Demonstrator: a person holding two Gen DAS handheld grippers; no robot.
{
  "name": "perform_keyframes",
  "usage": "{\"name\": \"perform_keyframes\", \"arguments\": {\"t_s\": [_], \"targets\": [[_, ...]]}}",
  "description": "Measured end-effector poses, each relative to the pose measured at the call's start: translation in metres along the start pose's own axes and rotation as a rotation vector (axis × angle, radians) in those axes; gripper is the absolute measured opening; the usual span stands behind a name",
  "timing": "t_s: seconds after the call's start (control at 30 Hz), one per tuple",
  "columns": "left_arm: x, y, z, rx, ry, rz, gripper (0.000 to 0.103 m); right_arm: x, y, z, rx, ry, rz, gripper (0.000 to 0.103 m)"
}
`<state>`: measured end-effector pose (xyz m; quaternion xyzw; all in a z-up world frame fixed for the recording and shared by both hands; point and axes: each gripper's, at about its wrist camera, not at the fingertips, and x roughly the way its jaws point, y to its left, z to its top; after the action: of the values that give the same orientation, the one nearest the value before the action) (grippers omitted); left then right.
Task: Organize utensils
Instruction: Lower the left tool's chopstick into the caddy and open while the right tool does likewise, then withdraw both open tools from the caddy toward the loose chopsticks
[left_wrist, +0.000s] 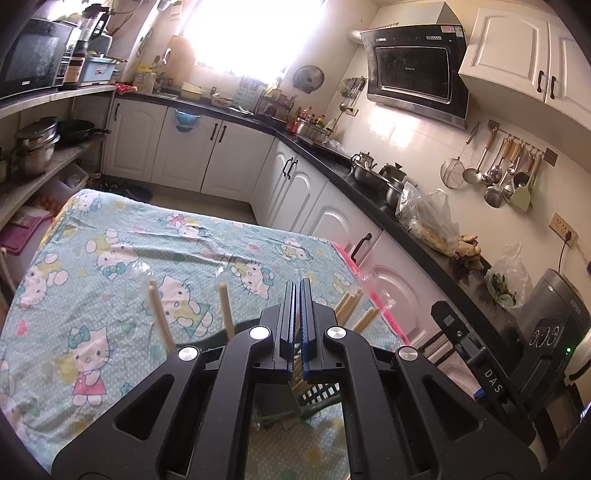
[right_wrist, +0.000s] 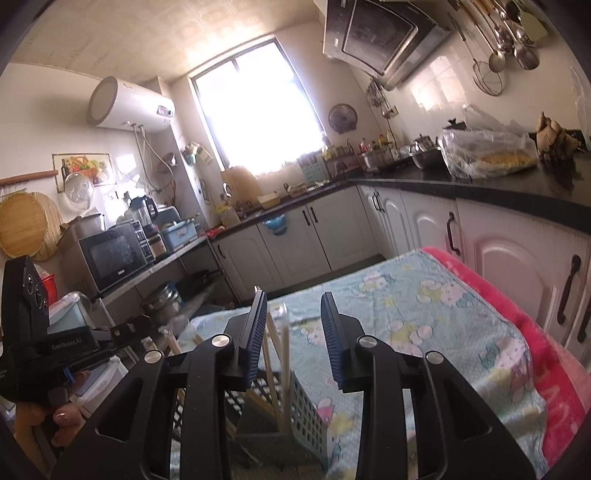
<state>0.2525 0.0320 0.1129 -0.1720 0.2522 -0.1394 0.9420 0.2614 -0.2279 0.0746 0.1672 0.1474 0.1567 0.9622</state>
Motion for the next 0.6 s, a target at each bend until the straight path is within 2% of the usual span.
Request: {"name": "perform_keyframes", "arguments": {"t_s": [0.17,0.23,0.37,0.5,0.6], "targets": [[-0.003,0.003,-0.010,-0.003,0.021,-0.003,0.001,-0.002,-0.005,-0.013,0.008,0.065,-0.035,0.031],[-0.004,0.003,-0.015,-0.004,0.029,-0.007,0.007,-0.002,-0.006,-0.017,0.009,0.083,-0.040,0.031],[-0.006,0.005,-0.026,-0.011,0.046,-0.012,0.010,-0.006,-0.008,-0.024,0.012,0.111,-0.044,0.032],[-0.009,0.007,-0.038,-0.017,0.064,-0.019,0.023,-0.009,-0.008,-0.030,0.009,0.129,-0.044,0.032],[-0.011,0.009,-0.047,-0.020,0.071,-0.017,0.026,-0.011,-0.010,-0.035,0.008,0.149,-0.044,0.033]]}}
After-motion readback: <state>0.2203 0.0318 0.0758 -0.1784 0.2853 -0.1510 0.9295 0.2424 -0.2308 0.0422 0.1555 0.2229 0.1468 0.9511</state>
